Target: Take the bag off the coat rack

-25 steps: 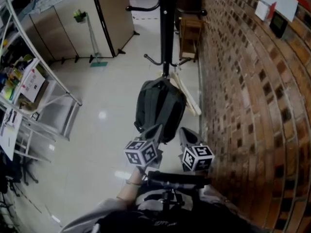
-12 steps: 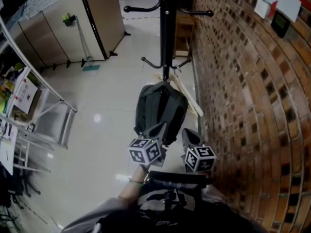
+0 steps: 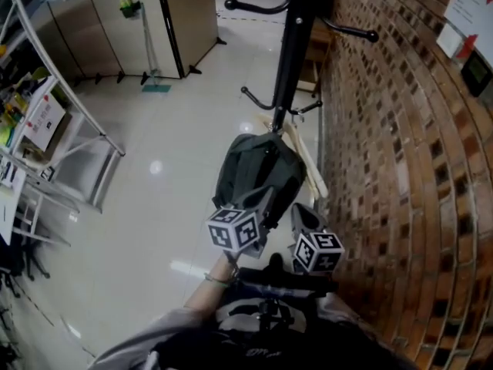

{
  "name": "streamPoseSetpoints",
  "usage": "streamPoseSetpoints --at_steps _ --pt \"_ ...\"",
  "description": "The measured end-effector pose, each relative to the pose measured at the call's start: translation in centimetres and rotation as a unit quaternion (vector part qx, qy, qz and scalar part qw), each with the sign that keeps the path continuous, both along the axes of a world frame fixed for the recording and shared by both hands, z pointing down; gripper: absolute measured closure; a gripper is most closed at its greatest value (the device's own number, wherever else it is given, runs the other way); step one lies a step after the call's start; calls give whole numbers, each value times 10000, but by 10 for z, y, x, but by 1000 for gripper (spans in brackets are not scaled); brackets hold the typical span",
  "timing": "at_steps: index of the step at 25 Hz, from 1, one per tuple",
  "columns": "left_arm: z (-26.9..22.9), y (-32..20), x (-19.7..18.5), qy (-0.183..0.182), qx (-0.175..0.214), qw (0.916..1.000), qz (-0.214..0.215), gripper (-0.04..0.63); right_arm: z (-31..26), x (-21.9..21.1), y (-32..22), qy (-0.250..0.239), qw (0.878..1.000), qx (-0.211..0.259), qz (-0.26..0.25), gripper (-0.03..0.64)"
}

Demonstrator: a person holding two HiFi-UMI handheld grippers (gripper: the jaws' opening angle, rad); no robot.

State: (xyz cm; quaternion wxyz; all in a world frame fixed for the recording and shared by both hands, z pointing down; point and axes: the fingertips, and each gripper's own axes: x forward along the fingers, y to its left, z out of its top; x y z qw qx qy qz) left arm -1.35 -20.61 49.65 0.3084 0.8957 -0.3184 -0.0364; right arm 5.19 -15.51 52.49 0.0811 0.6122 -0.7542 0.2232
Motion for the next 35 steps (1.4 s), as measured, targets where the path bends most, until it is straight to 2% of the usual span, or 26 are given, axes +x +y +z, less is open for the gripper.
streamPoseSetpoints --at_steps 6,10,14,15,16,20,26,35 --pt "-9 -24 14 36 68 9992 -398 588 -11 18 -35 -80 9990 124 -411 621" --pt "-10 -42 32 -4 61 9986 -523 588 -18 43 -55 -127 9987 216 -443 621" --pt "-12 -58 33 21 -28 9969 -784 586 -24 59 -71 -157 9984 271 -480 621" --pt "-12 -62 32 38 -59 9962 -864 581 -25 63 -75 -175 9983 278 -477 621" --pt "-11 -65 32 59 -90 9956 -936 530 -26 67 -78 -197 9983 281 -464 620" --pt "-8 -77 31 116 -200 9936 -1106 492 -24 76 -91 -280 9980 265 -501 621" --pt "-10 -89 40 8 -196 9937 -1104 476 -20 80 -105 -391 9965 285 -684 621" --pt "-16 -109 58 -40 -111 9948 -1015 476 -11 96 -116 -444 9967 221 -636 621"
